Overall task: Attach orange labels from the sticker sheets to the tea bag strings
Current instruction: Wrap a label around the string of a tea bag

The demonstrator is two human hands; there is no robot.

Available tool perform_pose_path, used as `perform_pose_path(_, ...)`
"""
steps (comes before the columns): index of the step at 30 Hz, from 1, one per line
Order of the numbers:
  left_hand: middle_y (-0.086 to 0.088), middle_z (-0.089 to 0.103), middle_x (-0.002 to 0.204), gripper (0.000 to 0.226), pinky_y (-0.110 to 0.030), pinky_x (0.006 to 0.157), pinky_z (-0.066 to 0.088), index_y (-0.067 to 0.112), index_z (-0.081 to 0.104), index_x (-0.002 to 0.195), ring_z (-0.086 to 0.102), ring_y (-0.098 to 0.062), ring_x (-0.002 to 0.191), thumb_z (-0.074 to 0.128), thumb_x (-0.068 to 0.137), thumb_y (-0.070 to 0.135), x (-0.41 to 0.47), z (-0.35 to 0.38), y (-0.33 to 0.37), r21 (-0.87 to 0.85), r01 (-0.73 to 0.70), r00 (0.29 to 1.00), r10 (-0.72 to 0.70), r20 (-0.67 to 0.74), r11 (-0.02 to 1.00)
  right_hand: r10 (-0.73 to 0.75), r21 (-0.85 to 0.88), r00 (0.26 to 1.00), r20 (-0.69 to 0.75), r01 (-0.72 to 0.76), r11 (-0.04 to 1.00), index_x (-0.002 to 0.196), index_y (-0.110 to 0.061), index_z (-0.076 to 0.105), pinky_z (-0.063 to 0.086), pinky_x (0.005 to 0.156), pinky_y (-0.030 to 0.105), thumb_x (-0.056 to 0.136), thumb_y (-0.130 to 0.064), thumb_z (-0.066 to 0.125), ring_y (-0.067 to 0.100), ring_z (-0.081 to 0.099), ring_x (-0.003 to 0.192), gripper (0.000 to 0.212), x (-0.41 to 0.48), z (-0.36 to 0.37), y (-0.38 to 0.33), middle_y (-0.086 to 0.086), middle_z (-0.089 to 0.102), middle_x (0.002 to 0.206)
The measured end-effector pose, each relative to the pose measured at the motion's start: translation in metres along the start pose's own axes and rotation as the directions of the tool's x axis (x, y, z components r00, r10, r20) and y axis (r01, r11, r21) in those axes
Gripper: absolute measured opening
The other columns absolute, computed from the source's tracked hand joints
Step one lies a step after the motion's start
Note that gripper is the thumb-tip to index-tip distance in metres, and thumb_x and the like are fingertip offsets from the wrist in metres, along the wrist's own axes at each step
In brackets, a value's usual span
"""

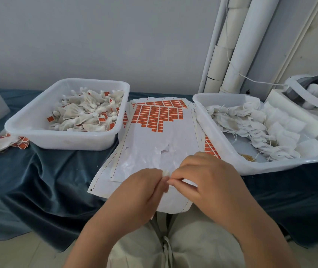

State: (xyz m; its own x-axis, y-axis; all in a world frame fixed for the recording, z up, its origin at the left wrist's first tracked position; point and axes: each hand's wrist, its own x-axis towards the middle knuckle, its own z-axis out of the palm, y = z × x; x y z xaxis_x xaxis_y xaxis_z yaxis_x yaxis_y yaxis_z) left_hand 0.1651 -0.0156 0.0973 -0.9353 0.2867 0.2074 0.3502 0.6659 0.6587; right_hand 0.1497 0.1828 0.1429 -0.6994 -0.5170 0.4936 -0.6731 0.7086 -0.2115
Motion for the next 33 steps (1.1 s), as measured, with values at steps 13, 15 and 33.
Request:
perform_pose_path(13, 0.013, 0.041, 0.064, 0.033, -0.017, 0.057, 0.031, 0.034, 0.046, 0.072, 0.037, -0.006, 0.059, 0.065, 0.095, 0.048, -0.004, -0.003, 0.007, -0.376, -0.088, 0.977, 0.154, 0.15, 0.922, 0.184, 0.602, 0.942, 0.282, -0.322, 0.731, 0.082, -0.036, 0.075, 0.05, 0.07, 0.014, 0.091, -0.031, 0.08, 0.006, 0.068, 0.08, 0.011, 0.017, 0.006, 0.017, -0.013, 0.074, 0.086)
perform_pose_path(15, 0.012, 0.038, 0.065, 0.035, -0.02, 0.056, 0.031, 0.026, 0.046, 0.074, 0.034, -0.009, 0.059, 0.068, 0.096, 0.043, -0.004, -0.006, 0.007, -0.523, -0.067, 0.977, 0.162, 0.137, 0.849, 0.204, 0.679, 0.937, 0.282, -0.345, 0.648, 0.086, -0.036, 0.076, 0.051, 0.071, 0.016, 0.092, -0.035, 0.074, 0.007, 0.068, 0.078, 0.007, 0.014, 0.01, 0.015, -0.01, 0.075, 0.086)
perform_pose_path(33, 0.013, 0.055, 0.079, 0.02, -0.02, 0.081, 0.05, 0.043, 0.068, 0.081, 0.057, -0.009, 0.08, 0.057, 0.095, 0.051, -0.002, -0.012, 0.013, -0.708, 0.059, 0.991, 0.042, 0.125, 0.704, -0.127, 0.154, 0.984, -0.124, 0.146, 0.977, 0.098, -0.014, 0.08, 0.05, 0.073, 0.025, 0.101, -0.029, 0.063, 0.009, 0.062, 0.081, 0.023, 0.004, 0.003, 0.009, -0.008, 0.07, 0.089)
